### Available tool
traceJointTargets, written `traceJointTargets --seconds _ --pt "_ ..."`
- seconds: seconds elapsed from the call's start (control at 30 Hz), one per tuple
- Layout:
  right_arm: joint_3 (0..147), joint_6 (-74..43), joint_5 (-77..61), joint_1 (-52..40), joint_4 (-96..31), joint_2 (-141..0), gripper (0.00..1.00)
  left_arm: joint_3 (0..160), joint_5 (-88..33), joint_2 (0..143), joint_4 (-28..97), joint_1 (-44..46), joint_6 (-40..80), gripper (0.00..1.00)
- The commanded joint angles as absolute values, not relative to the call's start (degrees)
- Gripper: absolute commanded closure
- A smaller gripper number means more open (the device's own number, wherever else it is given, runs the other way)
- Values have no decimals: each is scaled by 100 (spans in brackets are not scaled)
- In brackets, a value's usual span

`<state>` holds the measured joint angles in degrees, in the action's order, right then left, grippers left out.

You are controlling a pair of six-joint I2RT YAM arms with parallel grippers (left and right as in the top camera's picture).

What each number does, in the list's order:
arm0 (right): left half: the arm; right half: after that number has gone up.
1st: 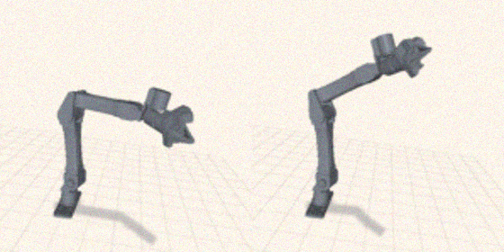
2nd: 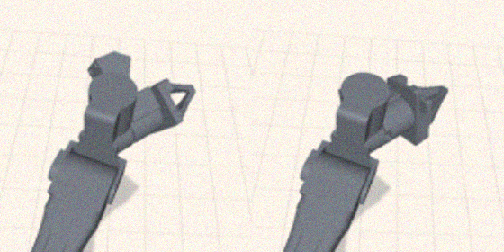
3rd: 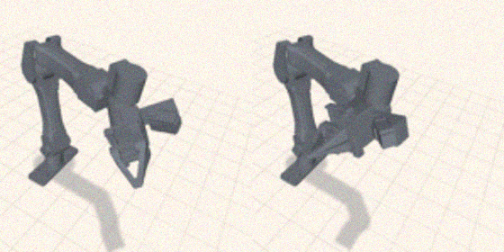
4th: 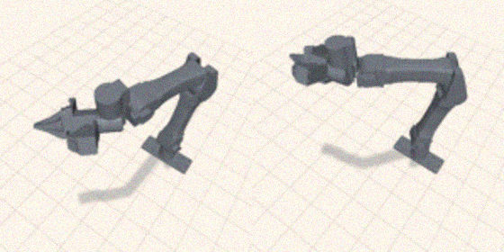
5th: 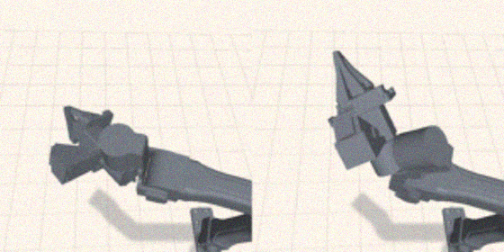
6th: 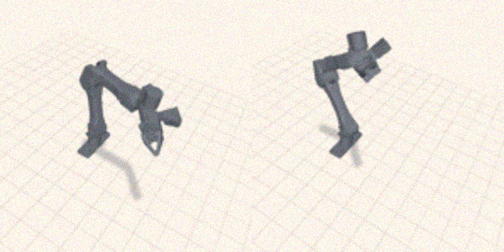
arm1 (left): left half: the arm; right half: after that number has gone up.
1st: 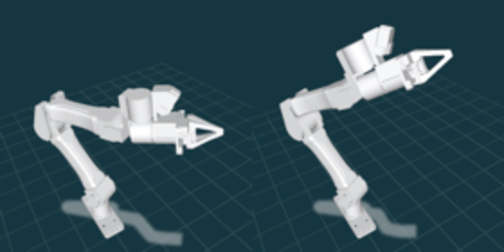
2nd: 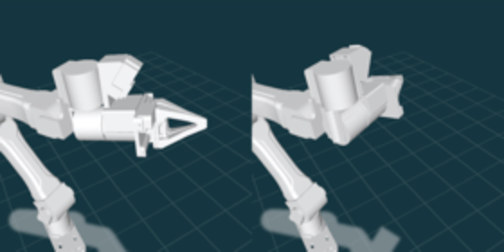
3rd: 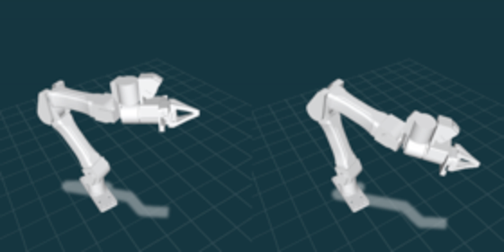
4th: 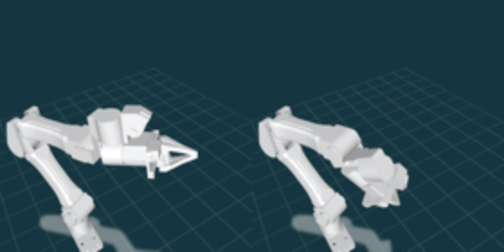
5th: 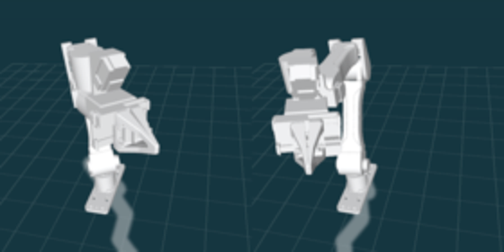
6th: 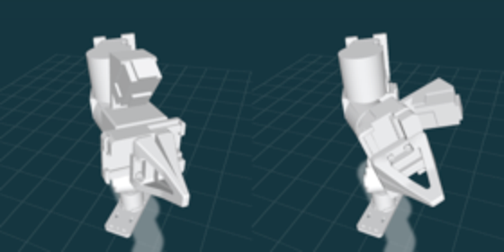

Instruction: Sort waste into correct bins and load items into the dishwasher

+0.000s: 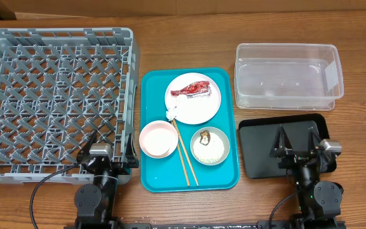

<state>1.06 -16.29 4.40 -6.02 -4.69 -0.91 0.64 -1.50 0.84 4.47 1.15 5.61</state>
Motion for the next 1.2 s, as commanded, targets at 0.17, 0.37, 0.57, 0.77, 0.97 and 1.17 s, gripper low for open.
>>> traceJointTargets --seconds 0.17,0.37,0.57,0.77,0.97,1.17 --pt "47 -1634 423 -589 -440 -60 0 27 -193 25 432 152 471 0" --pt "47 -1634 423 -589 -440 -60 0 27 -193 25 432 152 469 0" --pt "47 -1632 423 -589 -440 -60 0 27 -191 25 432 152 471 0" --pt "47 -1634 423 -589 -440 -60 0 27 -193 25 432 152 471 0" --pt "47 -1658 421 -589 -412 -60 0 27 -154 25 346 152 480 0" --pt "213 -1653 -259 -589 -237 -93 0 290 -174 30 622 152 1184 0"
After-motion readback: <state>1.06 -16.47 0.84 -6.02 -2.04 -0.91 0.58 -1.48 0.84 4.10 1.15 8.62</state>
